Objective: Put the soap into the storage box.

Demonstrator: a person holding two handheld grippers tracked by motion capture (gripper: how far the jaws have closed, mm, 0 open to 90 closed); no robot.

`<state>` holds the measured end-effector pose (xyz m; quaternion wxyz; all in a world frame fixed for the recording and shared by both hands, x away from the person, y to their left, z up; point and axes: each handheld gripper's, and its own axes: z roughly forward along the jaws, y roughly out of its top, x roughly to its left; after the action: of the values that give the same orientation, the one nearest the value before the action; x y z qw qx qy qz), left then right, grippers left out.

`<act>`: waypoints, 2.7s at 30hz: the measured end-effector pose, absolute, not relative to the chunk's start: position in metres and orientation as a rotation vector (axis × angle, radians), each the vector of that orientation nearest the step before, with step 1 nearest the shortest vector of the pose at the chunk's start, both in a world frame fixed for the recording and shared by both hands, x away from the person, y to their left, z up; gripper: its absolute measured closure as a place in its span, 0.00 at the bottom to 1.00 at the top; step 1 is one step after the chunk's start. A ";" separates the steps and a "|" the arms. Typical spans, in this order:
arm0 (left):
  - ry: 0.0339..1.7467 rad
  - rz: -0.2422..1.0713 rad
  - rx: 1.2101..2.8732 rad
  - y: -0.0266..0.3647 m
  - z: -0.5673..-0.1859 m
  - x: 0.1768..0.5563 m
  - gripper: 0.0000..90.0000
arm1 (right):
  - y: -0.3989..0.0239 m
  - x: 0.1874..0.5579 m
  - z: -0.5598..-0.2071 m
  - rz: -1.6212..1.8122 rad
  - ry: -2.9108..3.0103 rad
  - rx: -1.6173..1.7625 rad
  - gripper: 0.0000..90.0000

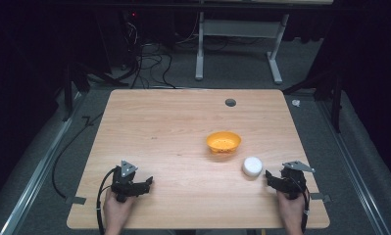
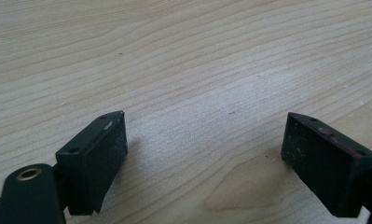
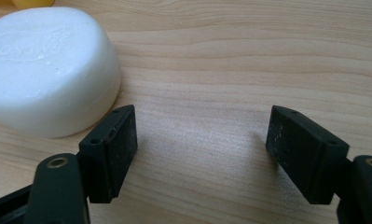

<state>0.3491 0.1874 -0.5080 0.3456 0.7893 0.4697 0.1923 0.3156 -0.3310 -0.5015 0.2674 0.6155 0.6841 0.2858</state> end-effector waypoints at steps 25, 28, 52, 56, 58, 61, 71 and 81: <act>1.222 0.498 2.047 0.187 -0.508 0.349 0.16 | -0.331 0.314 -0.501 0.779 1.844 1.657 0.29; 1.222 0.498 2.047 0.187 -0.508 0.349 0.16 | -0.334 0.312 -0.500 0.777 1.820 1.678 0.28; 1.222 0.498 2.047 0.187 -0.508 0.349 0.16 | -0.319 0.284 -0.483 0.873 1.907 1.547 0.24; 1.222 0.498 2.047 0.187 -0.508 0.349 0.16 | -0.313 0.283 -0.483 0.877 1.928 1.539 0.23; 1.222 0.498 2.047 0.187 -0.508 0.349 0.16 | -0.310 0.284 -0.482 0.879 1.936 1.532 0.22; 1.222 0.498 2.047 0.187 -0.508 0.349 0.16 | -0.306 0.285 -0.480 0.891 1.941 1.522 0.21; 1.222 0.498 2.047 0.187 -0.508 0.349 0.16 | -0.290 0.302 -0.477 0.874 1.997 1.513 0.20; 1.222 0.497 2.046 0.187 -0.508 0.349 0.16 | -0.275 0.327 -0.472 0.820 2.053 1.540 0.17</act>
<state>0.3490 0.1873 -0.5080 0.3461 0.7885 0.4709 0.1917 0.3273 -0.2751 -0.4721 0.2215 0.5573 0.7431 0.2969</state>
